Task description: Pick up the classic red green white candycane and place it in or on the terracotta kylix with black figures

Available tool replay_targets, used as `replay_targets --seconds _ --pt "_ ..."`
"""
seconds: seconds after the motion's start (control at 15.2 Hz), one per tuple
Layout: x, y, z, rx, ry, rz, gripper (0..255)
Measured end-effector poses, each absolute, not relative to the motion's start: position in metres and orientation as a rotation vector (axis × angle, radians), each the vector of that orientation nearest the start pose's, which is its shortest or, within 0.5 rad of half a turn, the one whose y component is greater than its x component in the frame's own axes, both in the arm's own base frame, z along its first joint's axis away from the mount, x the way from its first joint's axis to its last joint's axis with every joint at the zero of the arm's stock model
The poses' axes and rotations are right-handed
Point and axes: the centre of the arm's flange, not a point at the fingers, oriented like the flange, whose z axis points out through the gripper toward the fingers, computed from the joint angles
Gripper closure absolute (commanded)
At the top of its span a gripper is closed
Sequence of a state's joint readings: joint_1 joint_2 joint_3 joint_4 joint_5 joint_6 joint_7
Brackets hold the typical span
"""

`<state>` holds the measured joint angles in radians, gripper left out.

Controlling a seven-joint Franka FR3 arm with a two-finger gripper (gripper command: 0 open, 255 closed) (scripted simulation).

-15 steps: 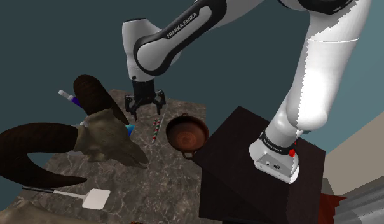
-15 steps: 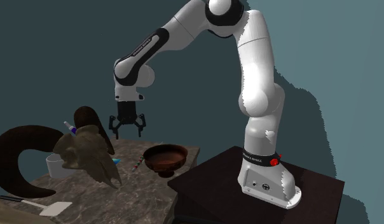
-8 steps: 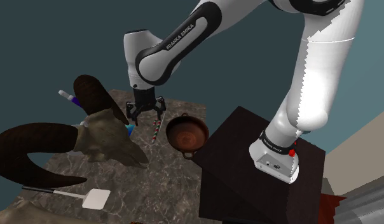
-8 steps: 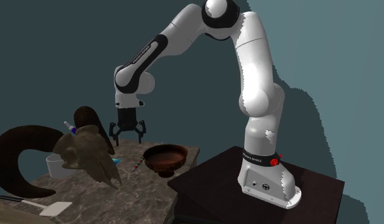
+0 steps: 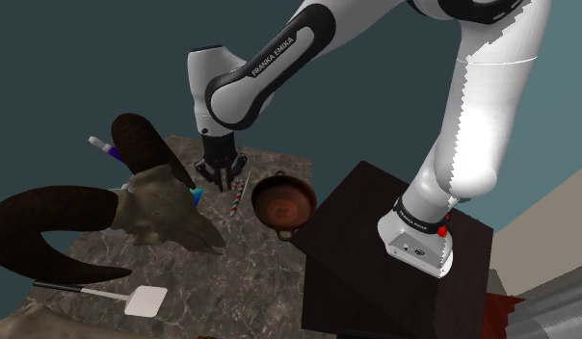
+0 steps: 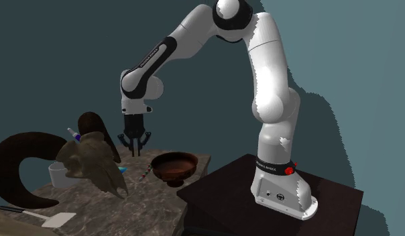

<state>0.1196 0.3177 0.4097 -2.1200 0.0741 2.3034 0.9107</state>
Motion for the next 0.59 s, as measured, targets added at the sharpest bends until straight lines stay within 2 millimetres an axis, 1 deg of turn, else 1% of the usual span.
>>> replay_targets --seconds 0.4,0.46,0.53,0.59 --pt "0.4864 0.2842 0.2649 -2.99 0.677 0.309 255" --pt "0.4864 0.2842 0.2649 -2.99 0.677 0.309 0" --pt "0.4864 0.2842 0.2649 -2.99 0.677 0.309 0" --pt "0.4883 0.2824 0.2618 -2.993 0.724 0.288 0"
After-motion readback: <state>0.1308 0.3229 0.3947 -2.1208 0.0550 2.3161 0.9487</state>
